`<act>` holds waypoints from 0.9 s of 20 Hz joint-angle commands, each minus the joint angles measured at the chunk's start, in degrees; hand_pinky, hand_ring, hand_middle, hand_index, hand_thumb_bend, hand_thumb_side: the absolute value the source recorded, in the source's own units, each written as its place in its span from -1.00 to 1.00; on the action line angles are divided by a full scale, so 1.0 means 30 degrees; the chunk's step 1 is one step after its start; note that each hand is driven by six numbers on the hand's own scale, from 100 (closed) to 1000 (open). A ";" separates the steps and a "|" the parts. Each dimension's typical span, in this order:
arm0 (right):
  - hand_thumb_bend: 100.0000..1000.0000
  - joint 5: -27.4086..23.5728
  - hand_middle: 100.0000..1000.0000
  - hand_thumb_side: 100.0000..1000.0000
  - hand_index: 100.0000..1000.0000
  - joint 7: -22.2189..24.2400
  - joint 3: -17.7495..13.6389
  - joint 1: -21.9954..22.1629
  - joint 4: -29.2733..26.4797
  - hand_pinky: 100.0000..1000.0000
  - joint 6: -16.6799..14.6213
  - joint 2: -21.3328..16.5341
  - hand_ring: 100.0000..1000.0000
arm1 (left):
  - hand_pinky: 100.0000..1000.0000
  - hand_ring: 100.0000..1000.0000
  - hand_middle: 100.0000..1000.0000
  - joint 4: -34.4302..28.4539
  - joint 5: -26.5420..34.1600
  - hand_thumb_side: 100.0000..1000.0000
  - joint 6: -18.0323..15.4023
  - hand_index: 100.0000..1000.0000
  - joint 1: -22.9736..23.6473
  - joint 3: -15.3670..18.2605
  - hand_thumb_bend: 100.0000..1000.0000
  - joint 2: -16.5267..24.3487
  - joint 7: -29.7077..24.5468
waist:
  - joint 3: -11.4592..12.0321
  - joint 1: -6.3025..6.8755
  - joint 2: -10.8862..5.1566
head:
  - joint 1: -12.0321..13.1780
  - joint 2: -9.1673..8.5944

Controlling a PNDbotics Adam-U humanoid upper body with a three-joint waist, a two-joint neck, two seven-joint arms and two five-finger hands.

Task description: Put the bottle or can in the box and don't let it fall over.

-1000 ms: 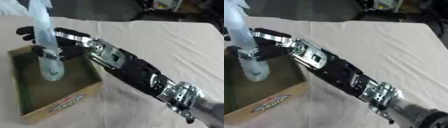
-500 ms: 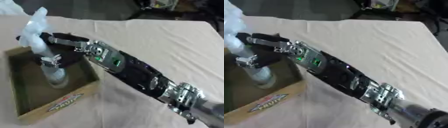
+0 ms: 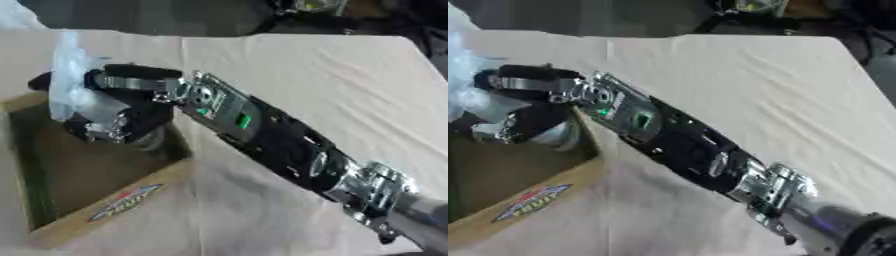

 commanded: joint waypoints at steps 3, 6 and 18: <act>-1.00 -0.0445 1.00 0.63 1.00 0.0968 -0.0493 0.0178 -0.0945 1.00 0.0712 -0.0654 1.00 | 1.00 0.93 0.73 -0.0291 -0.0087 -0.45 -0.0024 0.21 -0.0001 0.0246 -0.35 0.0759 0.0131 | -0.0187 0.0326 -0.0605 | 0.0822 -0.0016; -1.00 0.0124 1.00 0.73 1.00 0.1393 -0.0469 0.0570 -0.0466 1.00 0.0801 -0.0596 1.00 | 1.00 0.93 0.72 -0.0291 -0.0107 -0.45 -0.0070 0.21 0.0089 0.0270 -0.35 0.0785 0.0177 | -0.0295 0.0392 -0.0638 | 0.1511 -0.0019; -1.00 0.1877 1.00 1.00 1.00 0.1979 -0.0431 0.1482 0.0514 1.00 -0.0051 -0.0820 1.00 | 1.00 0.93 0.72 -0.0291 -0.0181 -0.45 -0.0065 0.20 0.0292 0.0342 -0.36 0.0917 0.0356 | -0.0666 0.0476 -0.0839 | 0.2866 -0.0107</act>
